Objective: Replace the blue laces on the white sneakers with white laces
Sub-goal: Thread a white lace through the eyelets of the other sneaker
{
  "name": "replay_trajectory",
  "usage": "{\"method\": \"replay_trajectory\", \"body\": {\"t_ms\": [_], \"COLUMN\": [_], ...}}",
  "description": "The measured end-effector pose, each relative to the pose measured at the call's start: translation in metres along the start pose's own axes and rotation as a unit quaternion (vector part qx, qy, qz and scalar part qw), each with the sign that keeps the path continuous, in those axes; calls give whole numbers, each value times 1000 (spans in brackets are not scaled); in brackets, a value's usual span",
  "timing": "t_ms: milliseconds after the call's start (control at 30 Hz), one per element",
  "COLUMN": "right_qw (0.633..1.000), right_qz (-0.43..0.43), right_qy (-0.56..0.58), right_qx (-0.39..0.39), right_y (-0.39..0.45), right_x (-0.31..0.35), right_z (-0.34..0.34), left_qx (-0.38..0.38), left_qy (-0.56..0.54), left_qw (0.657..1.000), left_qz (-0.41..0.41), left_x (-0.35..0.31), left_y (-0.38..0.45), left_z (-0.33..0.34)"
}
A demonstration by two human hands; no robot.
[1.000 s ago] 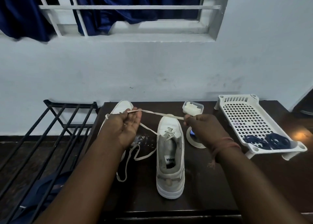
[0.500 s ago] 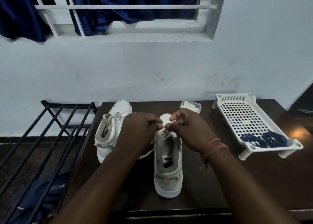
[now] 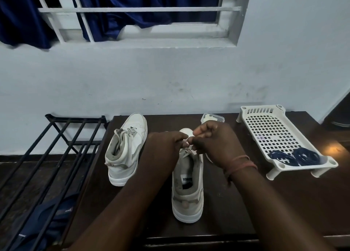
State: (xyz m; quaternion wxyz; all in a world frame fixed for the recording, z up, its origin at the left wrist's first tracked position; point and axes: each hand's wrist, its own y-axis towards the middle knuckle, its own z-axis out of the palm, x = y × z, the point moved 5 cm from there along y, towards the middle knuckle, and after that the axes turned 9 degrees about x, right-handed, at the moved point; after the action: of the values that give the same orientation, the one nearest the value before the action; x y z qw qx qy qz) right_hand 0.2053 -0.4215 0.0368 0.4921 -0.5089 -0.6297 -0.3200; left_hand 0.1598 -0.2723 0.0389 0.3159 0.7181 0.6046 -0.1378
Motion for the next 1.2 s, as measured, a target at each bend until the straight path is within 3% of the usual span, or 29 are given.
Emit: {"method": "replay_trajectory", "body": {"t_ms": [67,133,300,433,933,1067,1200], "right_qw": [994,981,965,945,946,942,920], "right_qz": [26,94,204,277,282,289,314], "right_qy": [-102,-164,-137,-85,-15,100,152], "right_qx": [-13,48,97,152,157,136,178], "right_y": [0,-5,-2,8,8,0,-5], "right_x": [-4,-14,-41,-71,-72,-62,-67], "right_z": [-6,-1,1,-7,2,5,12], "left_qx": [-13,-2,72,111,128,124,133], "left_qy": [-6,38,102,151,179,194,130], "left_qw": [1000,998,986,977,971,969,977], "left_qz": [-26,-57,-110,-101,-90,-93,-107], "left_x": [2,5,17,13,12,12,23], "left_y": [-2,-3,-6,-9,-6,-8,-7], "left_z": [3,9,30,38,49,49,55]}}
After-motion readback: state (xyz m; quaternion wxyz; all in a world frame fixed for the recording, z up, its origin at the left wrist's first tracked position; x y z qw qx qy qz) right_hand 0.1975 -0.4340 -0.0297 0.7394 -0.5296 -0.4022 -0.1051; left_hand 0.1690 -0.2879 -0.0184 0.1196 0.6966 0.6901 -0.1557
